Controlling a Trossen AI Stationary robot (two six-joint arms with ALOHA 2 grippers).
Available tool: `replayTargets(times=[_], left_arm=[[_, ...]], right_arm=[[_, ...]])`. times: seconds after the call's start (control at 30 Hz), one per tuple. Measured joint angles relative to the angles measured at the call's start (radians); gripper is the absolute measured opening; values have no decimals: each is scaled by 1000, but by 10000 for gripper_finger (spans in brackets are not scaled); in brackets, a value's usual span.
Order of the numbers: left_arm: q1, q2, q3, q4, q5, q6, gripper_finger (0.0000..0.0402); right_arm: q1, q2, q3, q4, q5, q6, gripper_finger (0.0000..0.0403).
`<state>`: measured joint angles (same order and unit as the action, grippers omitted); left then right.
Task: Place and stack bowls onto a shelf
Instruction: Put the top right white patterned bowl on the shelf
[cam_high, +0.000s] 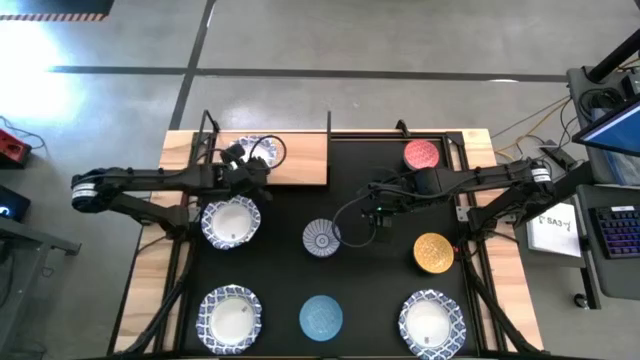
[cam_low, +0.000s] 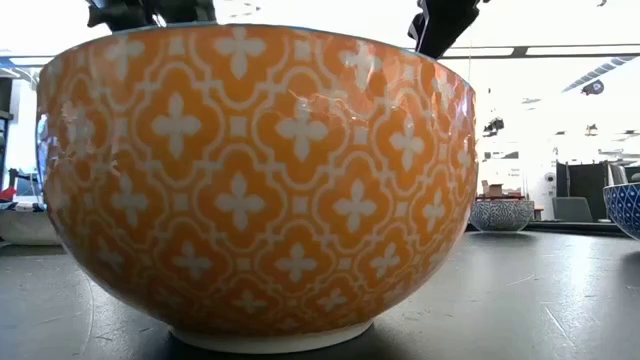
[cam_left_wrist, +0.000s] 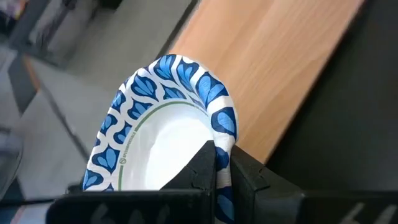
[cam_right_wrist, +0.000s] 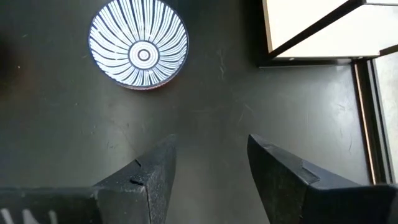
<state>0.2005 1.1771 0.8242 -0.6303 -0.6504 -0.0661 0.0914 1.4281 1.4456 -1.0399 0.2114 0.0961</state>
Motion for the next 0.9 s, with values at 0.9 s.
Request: replayTargets(times=[0.9], left_arm=[[98, 269, -2, -36, -127, -153, 14]], right_arm=[[0, 0, 0, -4, 0, 27, 187]])
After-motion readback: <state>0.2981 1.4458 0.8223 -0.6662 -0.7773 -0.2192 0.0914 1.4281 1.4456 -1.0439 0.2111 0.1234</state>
